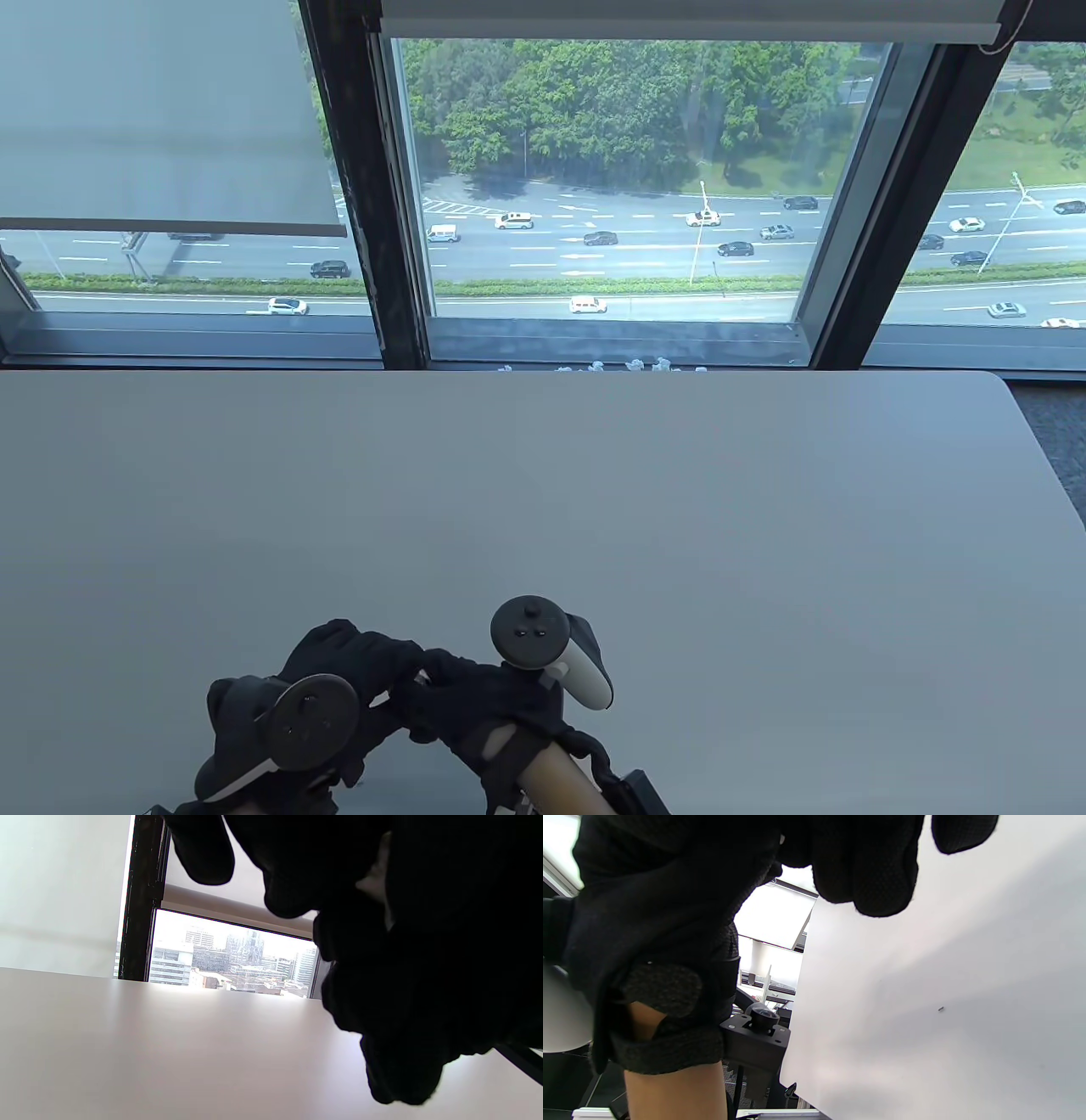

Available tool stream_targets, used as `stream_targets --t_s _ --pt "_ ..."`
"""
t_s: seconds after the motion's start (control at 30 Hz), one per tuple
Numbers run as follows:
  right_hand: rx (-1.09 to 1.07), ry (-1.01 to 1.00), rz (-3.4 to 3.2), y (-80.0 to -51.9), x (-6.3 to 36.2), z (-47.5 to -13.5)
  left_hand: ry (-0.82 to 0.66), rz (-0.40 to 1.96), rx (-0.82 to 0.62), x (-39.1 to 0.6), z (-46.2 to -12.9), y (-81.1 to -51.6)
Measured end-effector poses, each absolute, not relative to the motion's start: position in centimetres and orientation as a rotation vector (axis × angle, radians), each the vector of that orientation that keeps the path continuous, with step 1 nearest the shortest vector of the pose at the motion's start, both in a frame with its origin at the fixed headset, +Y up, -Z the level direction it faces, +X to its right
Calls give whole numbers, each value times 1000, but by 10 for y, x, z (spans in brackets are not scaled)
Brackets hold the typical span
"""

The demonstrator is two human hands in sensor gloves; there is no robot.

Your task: Squeeze kitchen paper into compact ball

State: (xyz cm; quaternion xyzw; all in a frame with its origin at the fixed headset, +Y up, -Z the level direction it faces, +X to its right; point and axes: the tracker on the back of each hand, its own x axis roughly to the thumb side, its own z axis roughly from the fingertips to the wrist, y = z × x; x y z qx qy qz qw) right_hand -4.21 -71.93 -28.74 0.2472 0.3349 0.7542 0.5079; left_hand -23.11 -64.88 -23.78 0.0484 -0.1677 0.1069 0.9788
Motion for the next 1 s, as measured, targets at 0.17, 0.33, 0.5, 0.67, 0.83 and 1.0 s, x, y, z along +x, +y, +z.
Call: stream_targets --t_s 0.17,0.33,0.5,0.67,0.83,1.0 --pt "561 766 1842 -719 -36 -291 -338 163 82 -227 -238 -656" --pt "594 801 1827 -719 -37 -292 -351 171 82 -226 -237 -656" --pt "579 808 1852 -722 -40 -290 -339 188 81 -228 -239 -654" --pt "583 779 1926 -721 -39 -291 -342 172 45 -227 -242 -660" --pt "400 535 2245 -718 -9 -310 -300 124 53 -227 -244 -665" --pt "14 180 2789 -730 40 -330 -259 189 25 -235 -250 -667"
